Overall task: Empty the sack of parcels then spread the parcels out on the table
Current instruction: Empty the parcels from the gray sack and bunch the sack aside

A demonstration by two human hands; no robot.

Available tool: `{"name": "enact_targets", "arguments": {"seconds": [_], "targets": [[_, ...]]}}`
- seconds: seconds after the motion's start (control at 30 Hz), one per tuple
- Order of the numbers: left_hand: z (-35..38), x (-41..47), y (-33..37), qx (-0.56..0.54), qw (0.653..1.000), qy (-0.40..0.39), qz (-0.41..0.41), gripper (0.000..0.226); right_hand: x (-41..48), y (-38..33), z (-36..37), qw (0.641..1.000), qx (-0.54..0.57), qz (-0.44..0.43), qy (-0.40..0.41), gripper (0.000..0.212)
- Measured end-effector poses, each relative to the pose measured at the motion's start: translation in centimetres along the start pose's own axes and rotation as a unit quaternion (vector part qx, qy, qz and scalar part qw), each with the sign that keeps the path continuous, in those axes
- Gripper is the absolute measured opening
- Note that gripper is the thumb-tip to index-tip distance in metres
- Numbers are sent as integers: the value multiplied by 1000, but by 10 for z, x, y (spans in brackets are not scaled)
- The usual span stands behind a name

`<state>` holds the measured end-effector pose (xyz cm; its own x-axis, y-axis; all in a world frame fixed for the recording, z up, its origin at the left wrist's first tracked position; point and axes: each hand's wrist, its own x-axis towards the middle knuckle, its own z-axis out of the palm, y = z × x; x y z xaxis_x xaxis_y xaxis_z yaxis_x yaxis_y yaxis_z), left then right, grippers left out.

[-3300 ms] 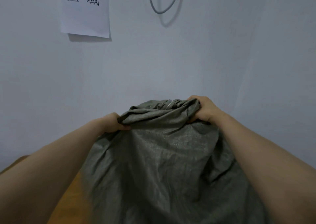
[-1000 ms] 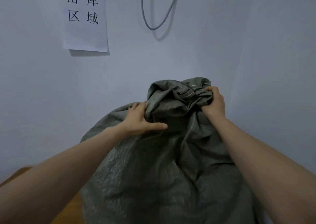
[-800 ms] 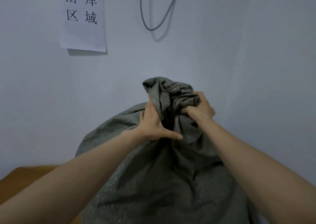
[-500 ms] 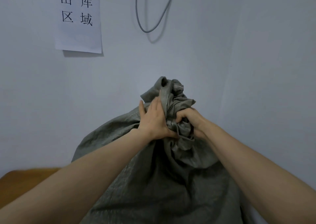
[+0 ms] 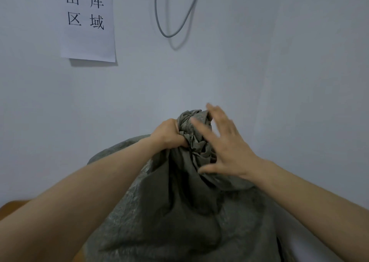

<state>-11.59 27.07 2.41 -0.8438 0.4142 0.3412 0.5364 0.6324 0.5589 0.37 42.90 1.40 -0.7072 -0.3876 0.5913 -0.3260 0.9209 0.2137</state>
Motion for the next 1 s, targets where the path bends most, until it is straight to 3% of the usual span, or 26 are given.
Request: {"name": "enact_targets", "arguments": {"seconds": [0.1,0.2,0.4,0.53,0.6,0.67,0.77,0.87,0.93,1.0], "targets": [[2,-4,9,10,998,-63,21,22,2,-2,23,986,-150,-22,-76,147],[1,-6,9,31,994,-104,24,16,14,0,34,982,-158,26,-102,145],[-8,-8,-1,154,977,-150,3,24,31,-9,50,991,-11,84,-100,98],[-7,-16,0,158,980,-119,14,77,36,-3,54,983,56,155,-79,61],[-21,-21,-8,147,985,-93,16,108,32,8,53,962,116,235,-71,50],[-35,-26,-24,178,976,-128,-11,135,27,21,54,939,155,302,-58,27],[-36,-38,-61,234,944,-211,-101,151,22,32,66,899,195,387,-66,14],[-19,-54,-89,181,937,-238,-178,144,21,31,81,855,255,449,-42,16],[-7,-61,-100,91,950,-209,-212,126,22,30,91,822,305,479,-25,20],[5,-66,-106,15,954,-176,-242,110,23,27,99,759,396,516,6,29]]}}
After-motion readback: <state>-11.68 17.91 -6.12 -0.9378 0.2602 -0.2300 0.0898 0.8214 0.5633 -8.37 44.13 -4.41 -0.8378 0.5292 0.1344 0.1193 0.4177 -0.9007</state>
